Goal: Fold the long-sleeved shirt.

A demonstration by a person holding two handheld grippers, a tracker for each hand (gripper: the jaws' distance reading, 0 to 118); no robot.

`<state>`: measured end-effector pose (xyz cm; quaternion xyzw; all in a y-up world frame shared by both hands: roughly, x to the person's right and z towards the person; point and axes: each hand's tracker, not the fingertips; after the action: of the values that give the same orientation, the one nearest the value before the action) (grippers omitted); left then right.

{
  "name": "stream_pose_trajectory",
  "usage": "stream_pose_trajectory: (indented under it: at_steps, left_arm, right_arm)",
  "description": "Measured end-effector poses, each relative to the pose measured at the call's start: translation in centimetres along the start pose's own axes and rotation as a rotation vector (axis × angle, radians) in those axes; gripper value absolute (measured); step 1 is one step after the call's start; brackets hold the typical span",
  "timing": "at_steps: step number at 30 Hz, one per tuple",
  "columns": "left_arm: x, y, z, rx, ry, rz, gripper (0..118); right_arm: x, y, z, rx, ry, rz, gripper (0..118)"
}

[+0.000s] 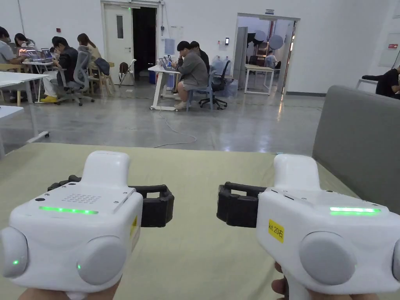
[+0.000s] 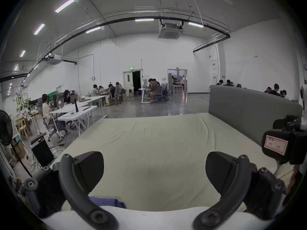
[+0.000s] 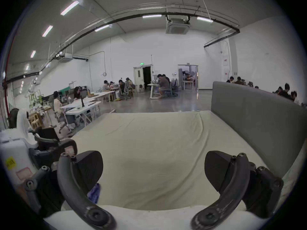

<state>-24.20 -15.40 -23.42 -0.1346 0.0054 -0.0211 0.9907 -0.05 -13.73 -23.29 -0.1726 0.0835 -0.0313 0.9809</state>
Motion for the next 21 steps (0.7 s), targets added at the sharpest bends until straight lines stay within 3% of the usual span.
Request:
stream_pose_trajectory:
  at_steps: [5, 10, 21]
  left_arm:
    - [-0.5, 0.1, 0.0, 0.000, -0.002, 0.010, 118]
    - [-0.5, 0.0, -0.2, -0.009, -0.027, 0.028, 118]
    - [-1.1, 0.0, -0.2, -0.012, -0.004, 0.035, 118]
  right_arm:
    - [0.3, 0.5, 0.3, 0.012, -0.016, -0.032, 118]
    - [-0.1, 0.3, 0.1, 0.010, -0.085, 0.001, 118]
    - [-0.2, 0.0, 0.2, -0.009, -0.098, 0.006, 118]
